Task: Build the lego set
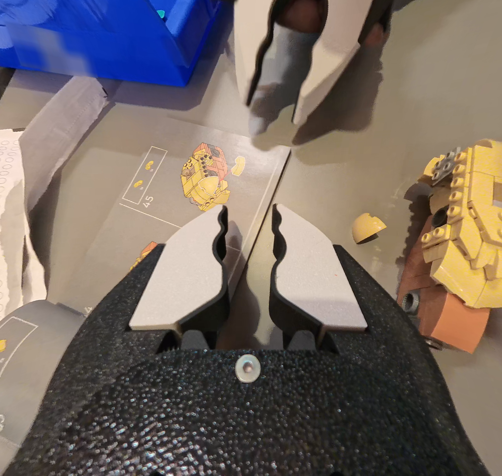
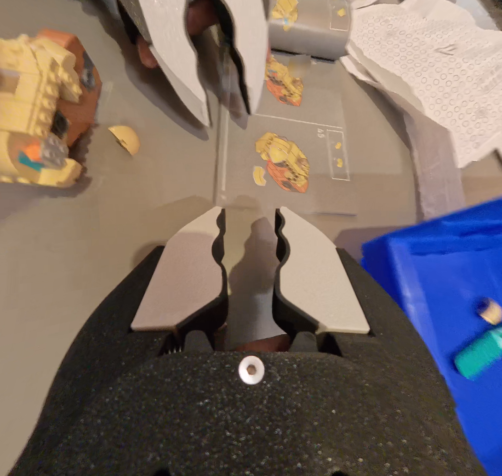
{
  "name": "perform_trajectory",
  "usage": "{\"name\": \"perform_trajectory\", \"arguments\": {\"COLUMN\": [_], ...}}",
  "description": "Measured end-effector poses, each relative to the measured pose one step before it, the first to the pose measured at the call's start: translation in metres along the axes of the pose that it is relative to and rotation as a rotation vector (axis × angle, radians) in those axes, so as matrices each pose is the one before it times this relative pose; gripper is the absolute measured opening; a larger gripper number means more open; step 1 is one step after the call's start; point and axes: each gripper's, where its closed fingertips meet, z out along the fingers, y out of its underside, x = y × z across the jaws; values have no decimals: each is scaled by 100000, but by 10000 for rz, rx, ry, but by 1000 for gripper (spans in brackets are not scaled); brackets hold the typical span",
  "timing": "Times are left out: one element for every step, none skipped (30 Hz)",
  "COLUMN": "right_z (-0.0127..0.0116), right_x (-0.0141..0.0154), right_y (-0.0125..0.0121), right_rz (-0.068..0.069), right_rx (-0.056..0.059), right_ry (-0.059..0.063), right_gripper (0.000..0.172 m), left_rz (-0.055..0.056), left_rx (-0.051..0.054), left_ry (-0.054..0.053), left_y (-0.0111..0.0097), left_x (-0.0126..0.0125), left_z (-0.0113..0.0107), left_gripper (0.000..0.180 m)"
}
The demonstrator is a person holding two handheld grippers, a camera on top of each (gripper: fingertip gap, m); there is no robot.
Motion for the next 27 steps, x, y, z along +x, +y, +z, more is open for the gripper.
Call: {"name": "perform_trajectory", "arguments": {"right_z": [-792,-873,-902,-825,-681,-485,-363,-323,-317,-327,-305,-235,-129,3,126,226,290,299,270,231,207,206,143,127,76,13,-45], "right_x": [842,406,48,66,2,-126,-172,-190,-78,3,7,77,49,-143,-285,-268,-248,-185,-149,-111,-85,-72,-67,67,162,119,85], "right_y": [285,234,153,73,175,372,498,489,426,418,402,392,358,334,342,346,385,372,284,163,105,26,-158,-69,-76,-56,-113], "right_rz": [-137,42,114,66,5,-45,-130,-189,-140,-26,68,83,62,45,23,-5,-30,-49,-46,-14,15,22,53,25,-3,-10,6], "right_rx": [-96,-43,66,168,109,-40,-135,-155,-126,-141,-133,-128,-106,-114,-143,-168,-224,-236,-182,-112,-72,-29,73,-9,-10,-21,28], "right_ry": [224,-123,-302,-164,-105,-114,-80,-43,32,41,6,31,25,-87,-164,-139,-111,-72,-51,-39,-42,-40,-41,41,117,84,54], "right_gripper": [35,35,35,35,35,35,35,35,35,35,35,35,35,35,35,35,35,35,35,35,34,32,30,28,26,24,22], "left_rz": [-3,-14,-2,22,35,27,16,17,25,29,29,21,8,-3,-8,-7,-6,-6,-5,-4,-5,-1,2,-1,-7,-11,-9], "left_rx": [36,39,37,33,23,15,15,3,-13,-19,-20,-17,-11,2,9,0,-12,-17,-6,4,-1,-5,-4,-9,-11,-6,-5], "left_ry": [-59,-32,-19,-21,-21,-6,13,21,14,6,9,2,2,5,5,3,-7,-8,-9,-4,3,2,2,9,11,11,16], "left_y": [-44,-57,-87,-81,-83,-81,-67,-45,-13,3,8,5,-6,-13,-26,6,28,32,19,3,5,21,26,46,48,40,38], "left_x": [-110,-71,-13,1,21,46,80,89,89,77,67,43,38,25,14,2,-13,-20,-20,1,-6,6,-1,6,13,7,12], "left_z": [-125,-112,-103,-84,-48,-12,17,33,52,54,52,41,37,26,23,11,26,10,1,-8,-2,9,4,17,16,24,25], "left_gripper": [30,30,30,30,30,30,30,30,30,30,30,30,30,30,30,30,30,30,30,30,30,30,30,30,30,30,30]}}
